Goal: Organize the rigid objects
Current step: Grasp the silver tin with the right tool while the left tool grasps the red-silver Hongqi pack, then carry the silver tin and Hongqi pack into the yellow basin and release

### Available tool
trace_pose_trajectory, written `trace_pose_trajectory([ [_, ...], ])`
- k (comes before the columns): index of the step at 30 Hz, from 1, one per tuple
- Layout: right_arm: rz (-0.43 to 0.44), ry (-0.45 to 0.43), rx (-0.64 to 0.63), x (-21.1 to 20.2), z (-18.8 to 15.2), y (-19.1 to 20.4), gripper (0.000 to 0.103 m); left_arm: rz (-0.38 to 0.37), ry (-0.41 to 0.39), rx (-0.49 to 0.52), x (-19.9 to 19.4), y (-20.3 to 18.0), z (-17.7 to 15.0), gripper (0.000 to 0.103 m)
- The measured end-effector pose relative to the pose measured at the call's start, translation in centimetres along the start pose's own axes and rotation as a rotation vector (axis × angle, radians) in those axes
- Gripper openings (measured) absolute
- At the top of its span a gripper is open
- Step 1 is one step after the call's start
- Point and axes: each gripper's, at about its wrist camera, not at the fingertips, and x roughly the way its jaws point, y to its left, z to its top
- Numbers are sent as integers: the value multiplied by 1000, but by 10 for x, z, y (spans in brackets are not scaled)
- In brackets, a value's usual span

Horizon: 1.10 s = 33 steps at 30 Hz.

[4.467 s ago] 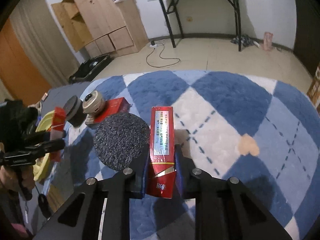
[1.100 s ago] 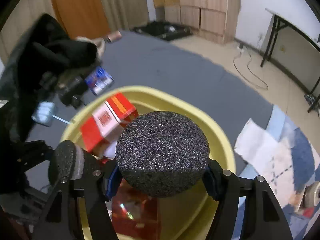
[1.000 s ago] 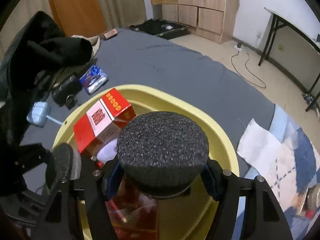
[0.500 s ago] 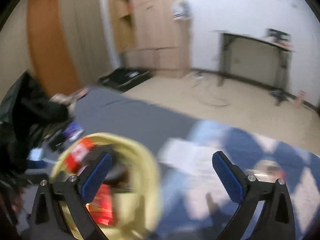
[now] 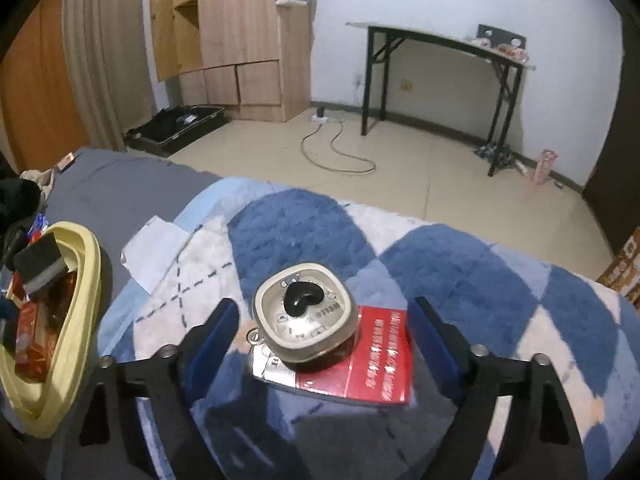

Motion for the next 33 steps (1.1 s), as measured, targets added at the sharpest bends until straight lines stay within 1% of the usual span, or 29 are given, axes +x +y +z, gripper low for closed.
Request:
trace_pose_trajectory([
  [1, 23, -1, -12, 2, 4, -1, 55, 7, 7, 12, 13, -9, 3, 103],
  [2, 27, -16, -18, 0, 4, -3, 53, 12, 12, 18, 21, -14, 5, 103],
  [4, 50, -49, 11, -7, 1, -16, 53, 14, 16, 40, 40, -30, 10, 103],
  [5, 45, -71, 23, -12, -2, -22, 53, 18, 16, 49, 51, -40, 14, 103],
  [7, 26, -131, 68, -27, -10, -46, 52, 25, 8, 55, 69, -59, 22, 103],
  [8, 10, -152, 101, -39, -15, -64, 52, 21, -2, 48, 78, -68, 28, 103],
  [9, -5, -162, 118, -47, -19, -77, 52, 22, -11, 47, 86, -77, 33, 103],
  [10, -24, -168, 133, -54, -24, -90, 52, 39, -25, 44, 98, -87, 40, 103],
  [12, -67, -156, 160, -66, -37, -120, 52, 62, -15, 15, 115, -97, 50, 103],
  [13, -82, -143, 167, -70, -43, -131, 52, 71, 2, -28, 126, -102, 58, 103],
  [15, -106, -116, 170, -79, -57, -149, 52, 72, -5, -59, 137, -110, 65, 103],
  [17, -119, -94, 165, -85, -68, -158, 52, 137, -18, -38, 148, -121, 73, 103],
  [19, -123, -77, 161, -88, -75, -162, 52, 207, -3, -19, 163, -125, 78, 103],
  [20, -121, -73, 160, -91, -77, -163, 52, 218, -12, -12, 163, -126, 78, 103],
  [21, -120, -72, 153, -96, -79, -161, 52, 221, -27, -10, 162, -126, 78, 100],
  [22, -118, -71, 144, -100, -80, -158, 52, 223, -46, -22, 156, -123, 77, 91],
  [23, -114, -69, 132, -103, -80, -154, 52, 225, -54, -30, 153, -119, 77, 89],
  [24, -106, -68, 121, -108, -80, -148, 52, 207, -65, -37, 146, -115, 75, 89],
  [27, -72, -71, 96, -110, -75, -130, 52, 206, -106, -49, 115, -98, 69, 89],
  [28, -54, -76, 93, -107, -72, -119, 52, 196, -142, -49, 91, -89, 65, 89],
  [30, -10, -105, 83, -113, -63, -96, 52, 190, -183, -19, 57, -77, 62, 89],
  [31, 16, -119, 73, -116, -58, -83, 52, 202, -212, 12, 26, -65, 54, 89],
  [33, 91, -132, 34, -116, -46, -47, 52, 221, -241, 16, -17, -41, 41, 89],
])
